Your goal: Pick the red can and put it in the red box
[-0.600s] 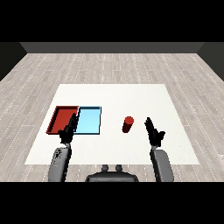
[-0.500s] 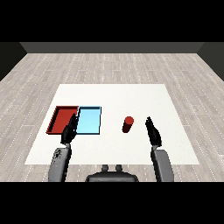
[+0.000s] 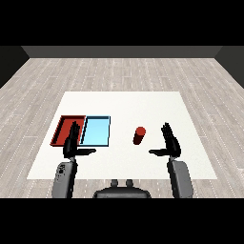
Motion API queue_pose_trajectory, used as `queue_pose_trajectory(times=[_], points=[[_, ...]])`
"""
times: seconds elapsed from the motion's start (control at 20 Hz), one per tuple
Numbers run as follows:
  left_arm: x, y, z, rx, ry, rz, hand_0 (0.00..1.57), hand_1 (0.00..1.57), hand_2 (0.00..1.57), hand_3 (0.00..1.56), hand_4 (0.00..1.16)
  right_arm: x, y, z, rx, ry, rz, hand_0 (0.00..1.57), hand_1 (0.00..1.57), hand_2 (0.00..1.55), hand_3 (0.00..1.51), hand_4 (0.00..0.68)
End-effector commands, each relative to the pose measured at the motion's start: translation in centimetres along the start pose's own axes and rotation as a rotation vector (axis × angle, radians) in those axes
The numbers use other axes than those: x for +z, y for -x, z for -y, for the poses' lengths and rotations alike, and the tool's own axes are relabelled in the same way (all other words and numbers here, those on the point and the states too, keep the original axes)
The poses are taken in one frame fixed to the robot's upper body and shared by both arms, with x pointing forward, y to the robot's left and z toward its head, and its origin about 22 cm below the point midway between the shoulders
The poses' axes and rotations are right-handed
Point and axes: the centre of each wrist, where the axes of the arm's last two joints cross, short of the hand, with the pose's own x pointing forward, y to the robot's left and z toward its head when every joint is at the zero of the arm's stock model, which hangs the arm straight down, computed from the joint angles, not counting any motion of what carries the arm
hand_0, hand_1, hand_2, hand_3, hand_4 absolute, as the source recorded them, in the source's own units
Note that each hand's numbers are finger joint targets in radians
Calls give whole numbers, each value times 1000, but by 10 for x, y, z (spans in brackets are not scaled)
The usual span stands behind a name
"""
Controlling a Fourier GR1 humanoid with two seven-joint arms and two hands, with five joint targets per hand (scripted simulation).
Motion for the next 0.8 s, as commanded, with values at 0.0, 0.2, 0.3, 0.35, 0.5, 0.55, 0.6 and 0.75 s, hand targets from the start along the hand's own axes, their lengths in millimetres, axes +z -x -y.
queue_pose_trajectory(times=[0.0,0.2,0.3,0.35,0.5,0.55,0.6,0.75], points=[[14,21,4,24,-24,81,0,0,0,0,0,-5,-1,19,-24,-25,87,0,0,0,0,0],[-11,13,4,39,-28,84,0,0,0,0,0,1,4,9,-15,-34,83,0,0,0,0,0],[-5,20,-1,41,-9,100,0,0,0,0,0,6,11,23,-18,-37,70,0,0,0,0,0],[-2,7,10,38,-7,98,0,0,0,0,0,-4,17,17,-26,-25,66,0,0,0,0,0],[-6,3,-6,32,-9,116,0,0,0,0,0,-5,1,15,-18,-24,72,0,0,0,0,0],[11,-4,-7,37,-5,99,0,0,0,0,0,6,-1,5,-26,-29,77,0,0,0,0,0],[6,1,-2,9,-19,89,0,0,0,0,0,-9,17,2,-18,-25,71,0,0,0,0,0],[3,29,7,22,-2,102,0,0,0,0,0,15,20,15,-30,1,55,0,0,0,0,0]])
